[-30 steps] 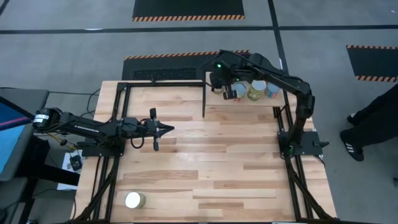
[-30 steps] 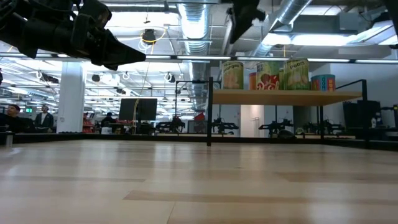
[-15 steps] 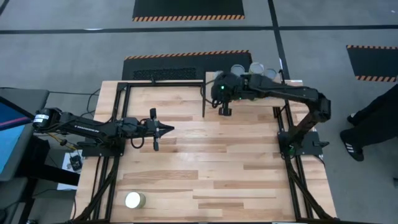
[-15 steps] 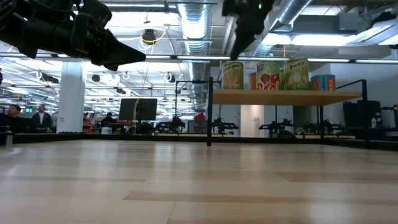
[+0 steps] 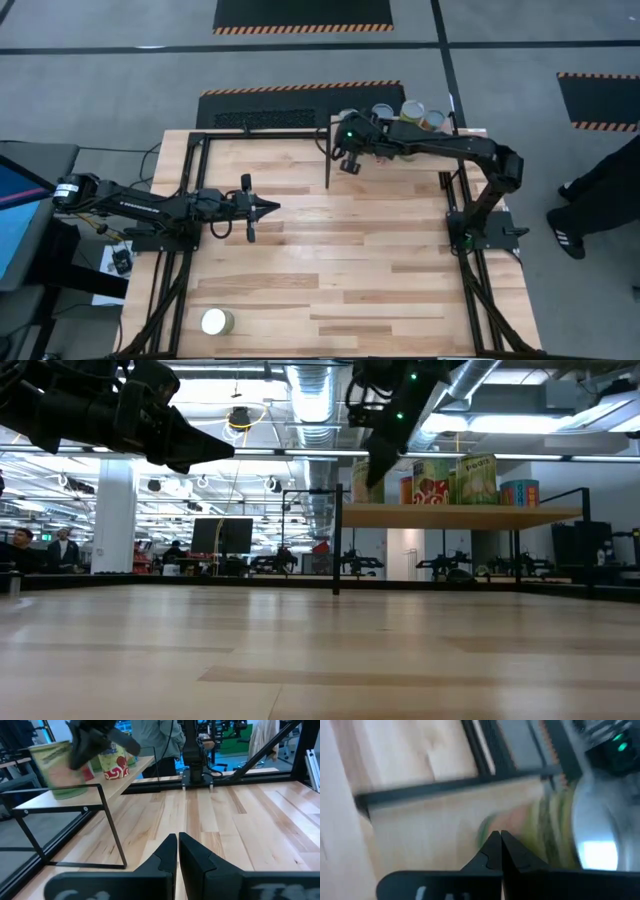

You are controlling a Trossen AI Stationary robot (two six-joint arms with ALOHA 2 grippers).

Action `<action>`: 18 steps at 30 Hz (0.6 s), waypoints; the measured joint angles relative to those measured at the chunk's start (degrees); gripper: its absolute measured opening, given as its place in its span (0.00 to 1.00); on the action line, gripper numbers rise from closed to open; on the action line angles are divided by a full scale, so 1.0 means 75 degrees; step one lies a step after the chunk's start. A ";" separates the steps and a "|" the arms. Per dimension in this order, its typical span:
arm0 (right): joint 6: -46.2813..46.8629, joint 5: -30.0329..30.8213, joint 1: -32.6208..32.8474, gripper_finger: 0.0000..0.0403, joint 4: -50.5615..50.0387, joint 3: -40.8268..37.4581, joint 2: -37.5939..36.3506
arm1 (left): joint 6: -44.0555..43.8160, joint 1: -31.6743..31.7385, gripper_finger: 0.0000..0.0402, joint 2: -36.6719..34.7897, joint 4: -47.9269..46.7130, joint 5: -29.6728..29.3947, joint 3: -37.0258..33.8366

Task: Pick and place cans onto a shelf
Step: Put the top large canned oranges on the shelf

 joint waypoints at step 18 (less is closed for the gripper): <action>0.0033 0.1006 -0.0161 0.02 0.0019 -0.0017 0.0131 | -0.0017 0.0003 0.02 0.0000 -0.0017 -0.0010 0.0000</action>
